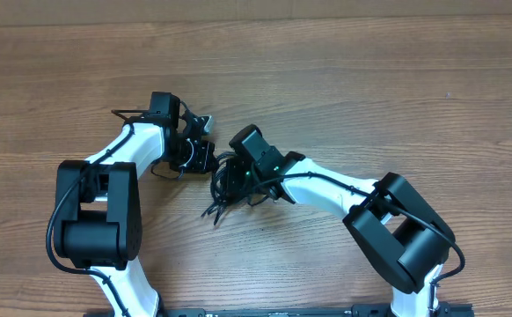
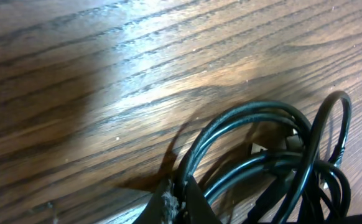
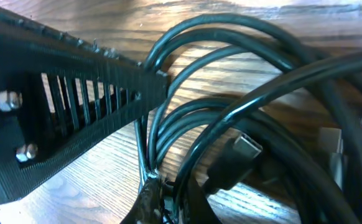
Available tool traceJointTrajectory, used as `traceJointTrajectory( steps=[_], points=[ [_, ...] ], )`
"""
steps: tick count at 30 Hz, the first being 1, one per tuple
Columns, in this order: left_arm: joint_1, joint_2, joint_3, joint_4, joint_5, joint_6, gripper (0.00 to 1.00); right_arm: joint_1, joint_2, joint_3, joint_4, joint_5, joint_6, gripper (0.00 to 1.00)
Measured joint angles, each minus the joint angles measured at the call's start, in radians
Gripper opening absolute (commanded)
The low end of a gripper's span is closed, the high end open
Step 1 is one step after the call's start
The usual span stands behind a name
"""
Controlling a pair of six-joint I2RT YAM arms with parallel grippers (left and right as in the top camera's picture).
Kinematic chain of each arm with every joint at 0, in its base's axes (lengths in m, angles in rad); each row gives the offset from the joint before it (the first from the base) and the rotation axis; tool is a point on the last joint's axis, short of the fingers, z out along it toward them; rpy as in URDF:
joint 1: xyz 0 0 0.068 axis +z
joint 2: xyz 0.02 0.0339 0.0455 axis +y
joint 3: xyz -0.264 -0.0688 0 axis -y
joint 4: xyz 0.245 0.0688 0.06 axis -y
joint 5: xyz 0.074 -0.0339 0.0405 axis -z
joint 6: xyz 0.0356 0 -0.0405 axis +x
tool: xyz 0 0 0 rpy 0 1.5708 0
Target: Untangle cables
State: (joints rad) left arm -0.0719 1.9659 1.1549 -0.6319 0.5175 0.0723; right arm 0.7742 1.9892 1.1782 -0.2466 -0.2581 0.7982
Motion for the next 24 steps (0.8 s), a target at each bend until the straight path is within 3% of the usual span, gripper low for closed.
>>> traceJointTrajectory(
  steps=[11,16,20,24],
  points=[
    [0.001,0.0,0.003,0.0,-0.009,-0.022,0.04,0.017,0.001,0.0,0.024,0.009,-0.01,0.04],
    [0.001,0.0,0.004,0.0,-0.012,-0.022,0.04,0.039,0.002,0.0,0.05,0.016,-0.037,0.22],
    [0.001,0.0,0.004,0.0,-0.013,-0.022,0.04,0.037,0.002,0.0,0.042,0.007,-0.053,0.46],
    [0.001,0.0,0.005,0.001,-0.013,-0.022,0.04,0.02,-0.013,0.0,-0.016,-0.009,-0.066,0.56]
  ],
)
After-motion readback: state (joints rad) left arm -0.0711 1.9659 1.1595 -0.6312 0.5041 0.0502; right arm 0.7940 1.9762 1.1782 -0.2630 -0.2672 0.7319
